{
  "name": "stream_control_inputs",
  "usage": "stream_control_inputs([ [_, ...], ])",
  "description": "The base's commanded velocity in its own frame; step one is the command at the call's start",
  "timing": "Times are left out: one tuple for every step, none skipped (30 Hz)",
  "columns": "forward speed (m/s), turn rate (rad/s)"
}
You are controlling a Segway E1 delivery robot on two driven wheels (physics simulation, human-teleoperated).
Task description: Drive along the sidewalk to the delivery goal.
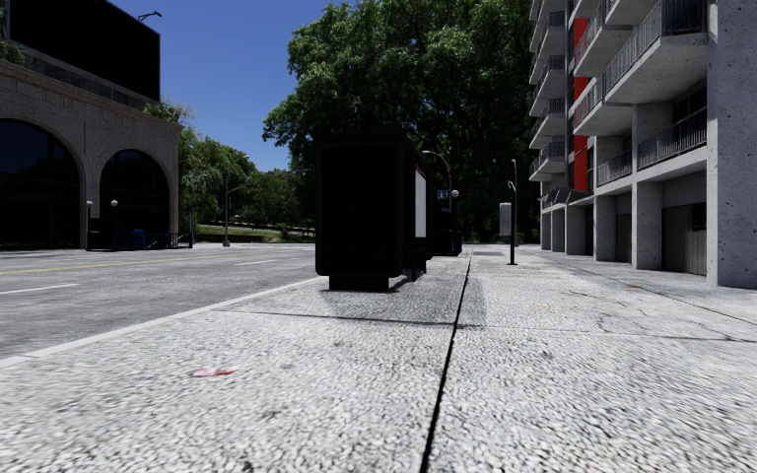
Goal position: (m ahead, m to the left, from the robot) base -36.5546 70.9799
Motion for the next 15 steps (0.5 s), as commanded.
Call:
stream_control_inputs([
  [0.0, 0.0],
  [0.0, 0.0],
  [0.0, 0.0],
  [0.0, 0.0],
  [0.0, 0.0],
  [0.0, 0.0],
  [0.0, 0.0],
  [0.0, 0.0],
  [0.0, 0.0],
  [0.0, 0.0],
  [0.0, 0.0],
  [0.0, 0.0],
  [0.0, 0.0],
  [0.0, 0.0],
  [0.0, 0.0],
])
